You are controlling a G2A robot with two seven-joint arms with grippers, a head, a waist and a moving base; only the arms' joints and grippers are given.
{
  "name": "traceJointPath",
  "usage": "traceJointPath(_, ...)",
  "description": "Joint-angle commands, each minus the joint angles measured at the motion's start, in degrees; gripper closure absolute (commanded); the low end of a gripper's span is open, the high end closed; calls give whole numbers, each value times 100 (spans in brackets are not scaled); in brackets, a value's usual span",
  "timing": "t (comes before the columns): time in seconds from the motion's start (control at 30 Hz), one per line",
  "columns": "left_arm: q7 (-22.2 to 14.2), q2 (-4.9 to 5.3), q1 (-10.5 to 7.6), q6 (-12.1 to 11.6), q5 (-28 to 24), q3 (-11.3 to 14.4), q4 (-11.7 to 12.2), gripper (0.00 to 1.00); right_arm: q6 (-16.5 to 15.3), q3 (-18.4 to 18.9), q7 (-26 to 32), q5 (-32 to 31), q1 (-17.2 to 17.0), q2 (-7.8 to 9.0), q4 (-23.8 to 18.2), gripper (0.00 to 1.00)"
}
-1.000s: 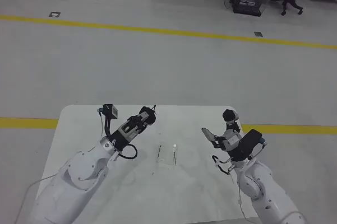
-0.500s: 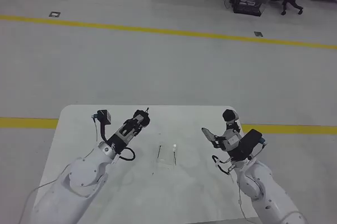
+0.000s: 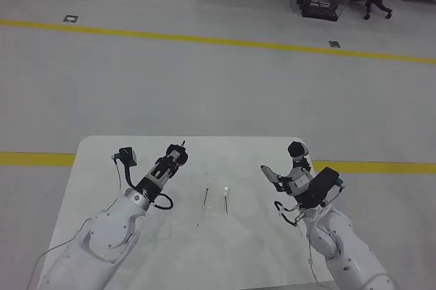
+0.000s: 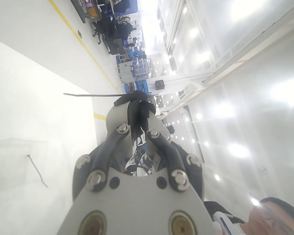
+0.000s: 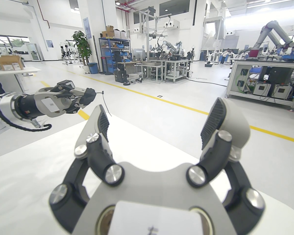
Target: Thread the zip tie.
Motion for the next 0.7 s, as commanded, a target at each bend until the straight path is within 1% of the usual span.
traceJointPath(0.0, 0, 0, 0, 0, 0, 0, 0, 100, 0, 0, 0, 0, 0, 0, 0, 0)
traceJointPath(0.47, 14, -4, 6, 24, -16, 11, 9, 100, 0, 0, 0, 0, 0, 0, 0, 0)
traceJointPath(0.67, 64, -10, 26, 11, 2, 8, 92, 100, 0, 0, 0, 0, 0, 0, 0, 0)
